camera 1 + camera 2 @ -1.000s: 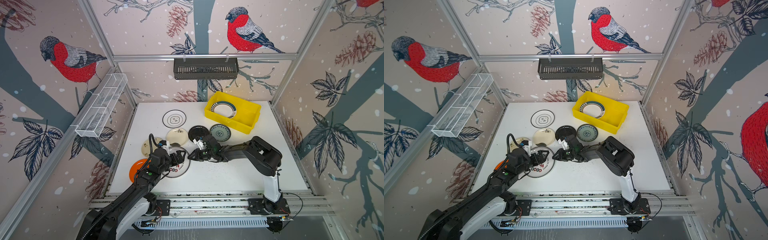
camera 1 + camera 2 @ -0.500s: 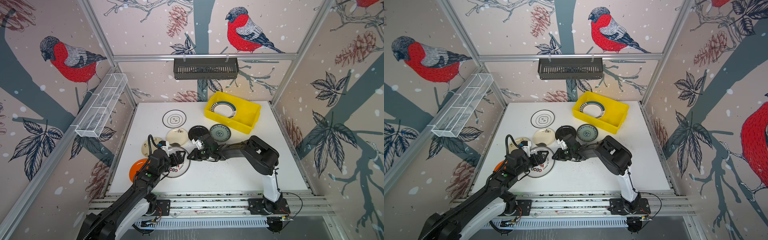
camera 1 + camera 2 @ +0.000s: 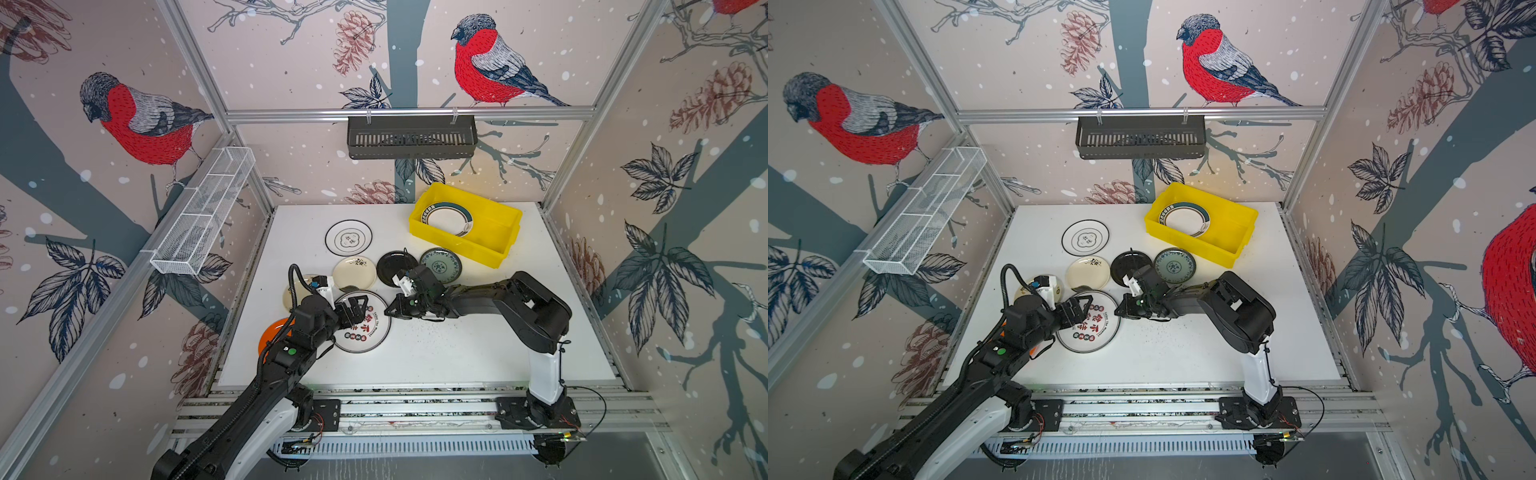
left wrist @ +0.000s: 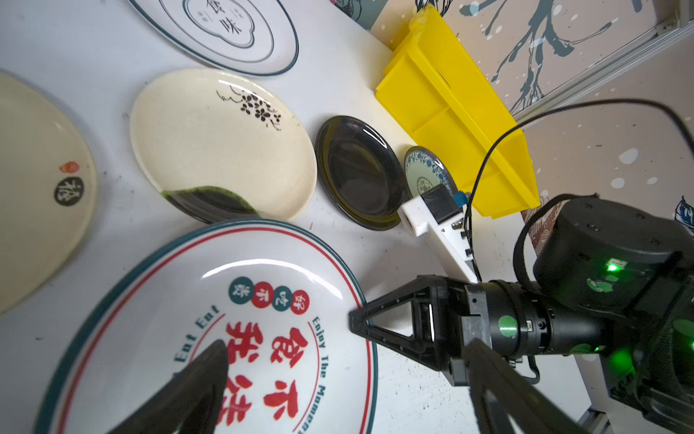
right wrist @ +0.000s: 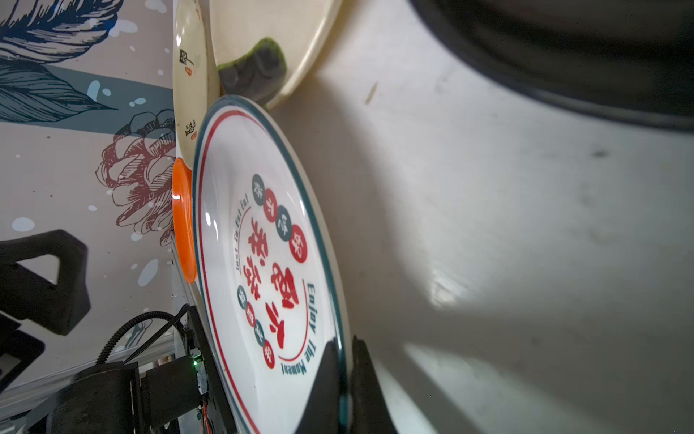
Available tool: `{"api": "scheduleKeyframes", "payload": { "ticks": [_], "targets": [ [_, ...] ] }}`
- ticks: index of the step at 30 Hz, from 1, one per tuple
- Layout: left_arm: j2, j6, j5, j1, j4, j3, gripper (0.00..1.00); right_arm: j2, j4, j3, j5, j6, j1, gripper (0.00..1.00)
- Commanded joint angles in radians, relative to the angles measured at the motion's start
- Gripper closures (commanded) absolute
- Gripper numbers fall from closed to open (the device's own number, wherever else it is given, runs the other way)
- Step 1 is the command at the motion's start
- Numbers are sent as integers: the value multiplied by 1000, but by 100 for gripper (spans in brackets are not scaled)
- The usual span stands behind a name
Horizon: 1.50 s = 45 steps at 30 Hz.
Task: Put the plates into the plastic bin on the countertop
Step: 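Lift the red-lettered plate upright with the right gripper toward the bin, then lower the red-lettered plate into the yellow bin and open the right gripper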
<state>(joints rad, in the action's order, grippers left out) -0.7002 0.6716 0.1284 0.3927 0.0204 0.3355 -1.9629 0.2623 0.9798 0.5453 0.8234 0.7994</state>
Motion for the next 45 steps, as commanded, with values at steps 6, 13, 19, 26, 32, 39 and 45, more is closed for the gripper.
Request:
{"api": "scheduleKeyframes", "payload": {
  "ticks": [6, 13, 19, 26, 32, 39, 45],
  "targets": [
    [-31, -22, -24, -1, 21, 17, 3, 107, 14, -135, -7, -51, -99, 99],
    [-56, -38, -24, -2, 15, 52, 3, 267, -138, -151, -13, -159, -183, 100],
    [-54, -38, -32, -2, 0, 59, 3, 407, -167, -186, -16, -168, -290, 100],
    [-49, -43, -56, -2, 9, 76, 3, 494, -114, -167, 78, -128, -463, 100],
    [-54, -59, -58, -1, -15, 79, 3, 503, -95, -95, 54, -105, -564, 100],
    [-121, -77, -26, -1, -77, 85, 3, 445, -28, 13, 66, -55, -657, 100],
    [-168, -86, -9, -2, -120, 95, 3, 354, -29, 144, 33, -47, -715, 100]
  ]
}}
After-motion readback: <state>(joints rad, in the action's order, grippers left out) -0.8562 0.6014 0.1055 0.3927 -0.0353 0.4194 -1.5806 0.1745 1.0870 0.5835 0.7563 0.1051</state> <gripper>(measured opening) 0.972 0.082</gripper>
